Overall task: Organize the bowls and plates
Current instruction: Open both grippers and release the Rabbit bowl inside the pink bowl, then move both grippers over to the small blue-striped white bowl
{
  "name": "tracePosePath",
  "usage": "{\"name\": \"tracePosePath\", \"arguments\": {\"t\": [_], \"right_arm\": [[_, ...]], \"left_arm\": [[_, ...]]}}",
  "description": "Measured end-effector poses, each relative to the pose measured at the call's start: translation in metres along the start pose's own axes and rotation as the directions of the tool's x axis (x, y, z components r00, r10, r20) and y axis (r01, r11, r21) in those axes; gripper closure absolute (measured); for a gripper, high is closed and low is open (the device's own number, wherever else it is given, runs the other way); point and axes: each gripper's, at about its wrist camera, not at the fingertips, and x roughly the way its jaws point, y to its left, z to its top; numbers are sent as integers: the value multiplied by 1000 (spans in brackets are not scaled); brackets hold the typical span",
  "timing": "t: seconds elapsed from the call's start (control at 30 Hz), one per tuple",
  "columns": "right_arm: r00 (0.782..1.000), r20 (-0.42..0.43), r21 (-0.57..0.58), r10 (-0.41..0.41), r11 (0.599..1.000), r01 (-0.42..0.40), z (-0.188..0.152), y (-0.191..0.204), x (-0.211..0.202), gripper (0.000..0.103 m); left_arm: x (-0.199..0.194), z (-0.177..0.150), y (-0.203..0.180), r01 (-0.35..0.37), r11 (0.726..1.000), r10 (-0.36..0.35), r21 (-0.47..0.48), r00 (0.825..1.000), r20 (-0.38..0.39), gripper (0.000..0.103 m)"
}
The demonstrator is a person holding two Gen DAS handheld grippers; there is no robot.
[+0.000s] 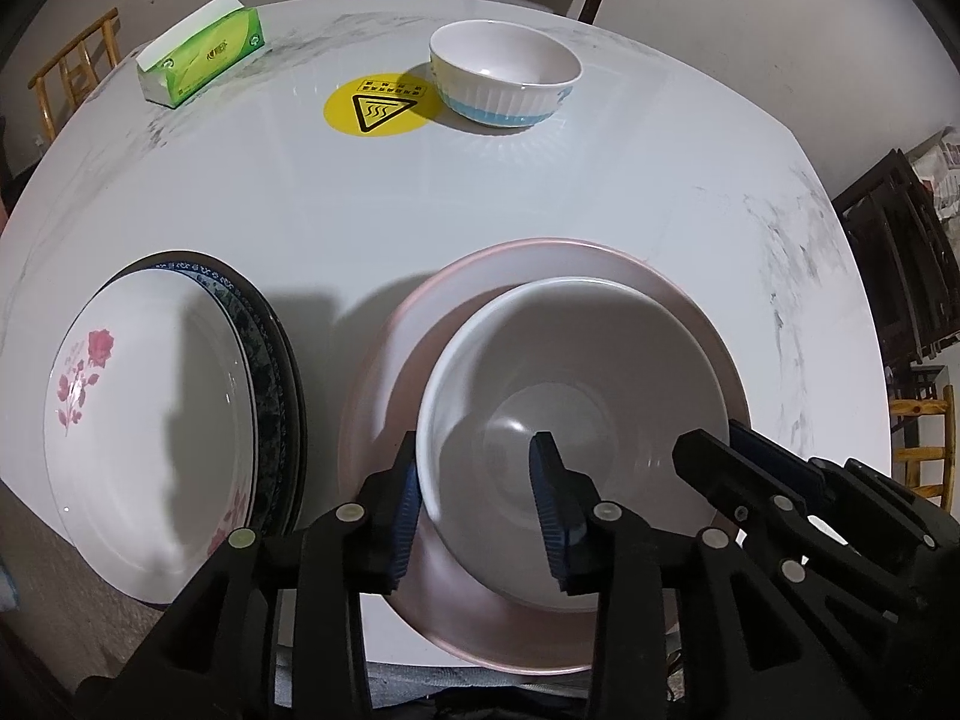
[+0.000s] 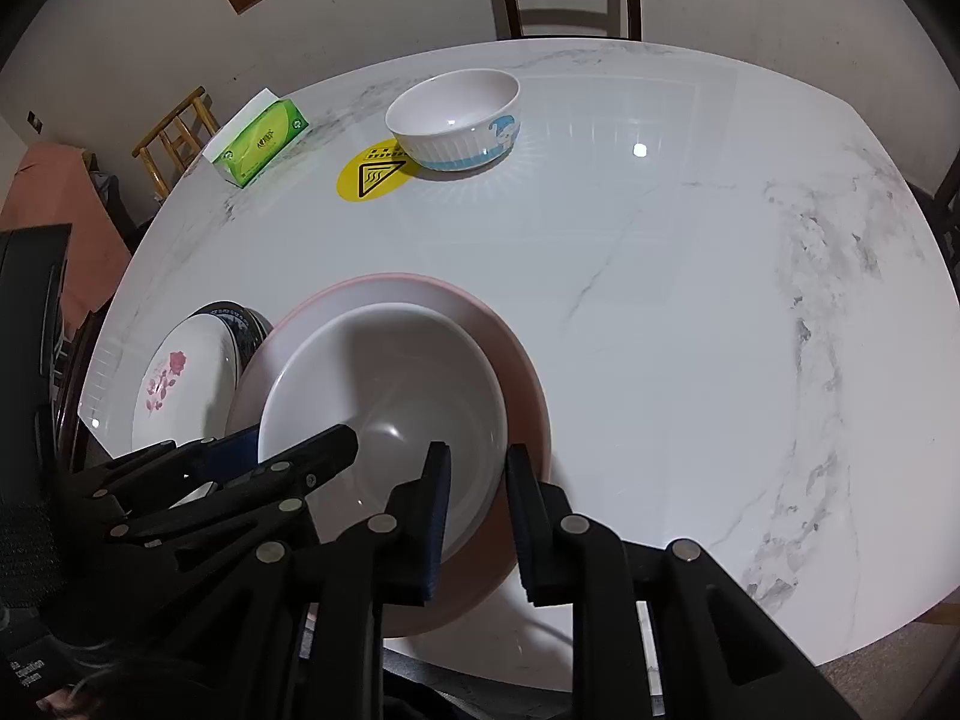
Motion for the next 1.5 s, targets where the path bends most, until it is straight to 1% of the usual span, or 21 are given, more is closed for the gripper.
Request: {"name": "tracePosePath", "arguments": {"t": [0.7,0.8,0.87,1.23,1.5], "right_arm": [[1000,-5,23,26,999,-26,-1,-5,-3,82],[1000,9,21,20,1000,-20,-1,-5,-6,82],[1000,16,25,24,999,-24,-1,-6,-9,83],[999,40,36,30,999,-32,-2,-10,-18,83],[997,66,42,37,998,-40,2,-15,-26,81]], "left_arm": [[-3,2,0,8,1000,-8,19,1000,10,66],[-11,3,-1,18,999,-19,28,999,44,61],[-16,3,-1,-12,999,10,34,998,65,53],[-24,3,-4,-24,998,16,63,994,110,49],[-38,2,-7,-74,993,55,95,980,191,46]]}}
